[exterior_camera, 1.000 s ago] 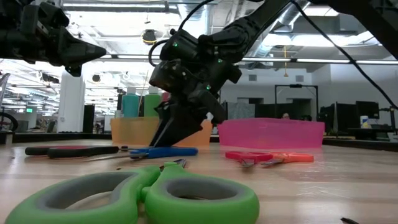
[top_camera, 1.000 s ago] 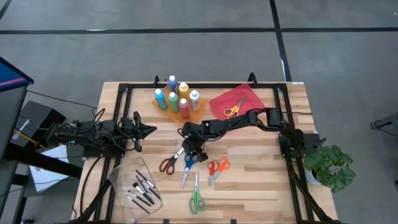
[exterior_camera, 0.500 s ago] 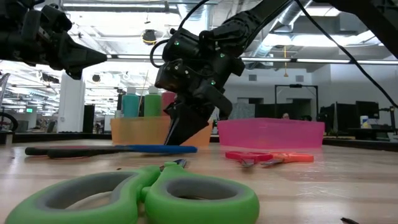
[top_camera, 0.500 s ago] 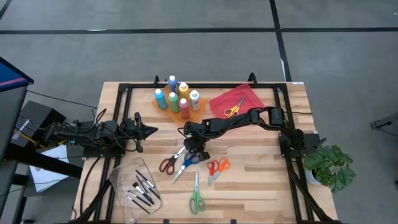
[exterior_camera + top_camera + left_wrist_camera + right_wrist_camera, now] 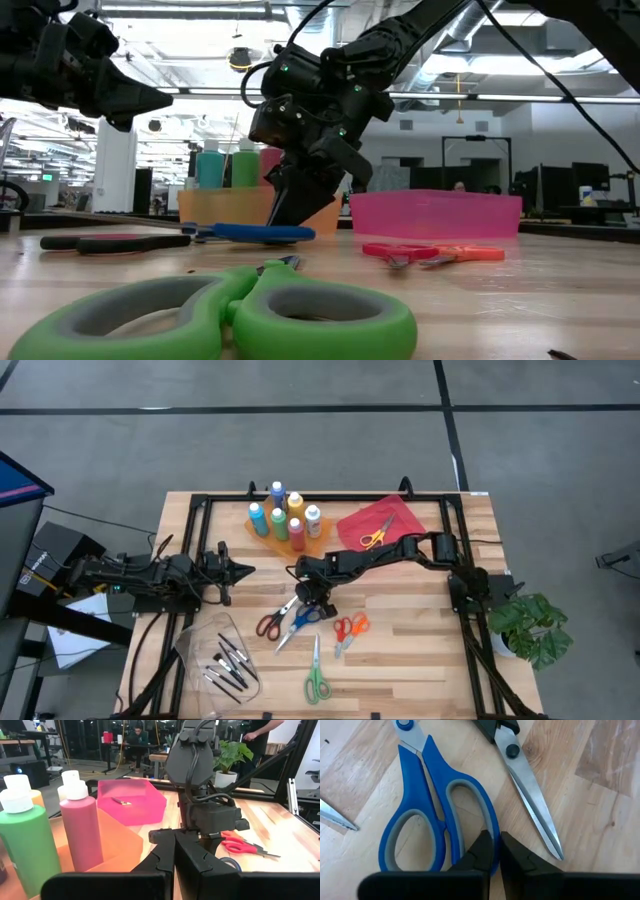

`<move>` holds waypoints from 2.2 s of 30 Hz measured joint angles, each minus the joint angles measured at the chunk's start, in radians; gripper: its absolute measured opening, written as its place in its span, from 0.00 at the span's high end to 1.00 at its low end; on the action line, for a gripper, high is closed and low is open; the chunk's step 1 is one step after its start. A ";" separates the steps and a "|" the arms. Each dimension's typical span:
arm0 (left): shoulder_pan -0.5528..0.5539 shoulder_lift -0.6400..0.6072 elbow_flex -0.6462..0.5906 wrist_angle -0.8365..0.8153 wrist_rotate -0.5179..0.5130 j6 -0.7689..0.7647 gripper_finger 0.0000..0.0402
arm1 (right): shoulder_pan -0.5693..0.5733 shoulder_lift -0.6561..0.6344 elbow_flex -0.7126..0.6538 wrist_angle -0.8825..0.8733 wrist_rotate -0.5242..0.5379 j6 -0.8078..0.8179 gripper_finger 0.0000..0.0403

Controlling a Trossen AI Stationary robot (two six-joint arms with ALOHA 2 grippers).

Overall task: Pick & Place Paint Supplies
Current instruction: Put the blue scissors into the pink bin

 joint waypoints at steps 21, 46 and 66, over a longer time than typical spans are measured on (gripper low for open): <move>0.000 -0.141 0.000 0.085 0.000 0.003 1.00 | 0.011 -0.084 -0.010 -0.024 0.013 -0.005 0.97; 0.000 -0.142 0.000 0.145 0.000 0.003 1.00 | 0.021 -0.116 -0.004 -0.054 -0.001 -0.030 0.97; 0.000 -0.142 0.000 0.145 0.247 0.003 1.00 | 0.028 -0.117 -0.002 -0.047 -0.002 -0.009 0.97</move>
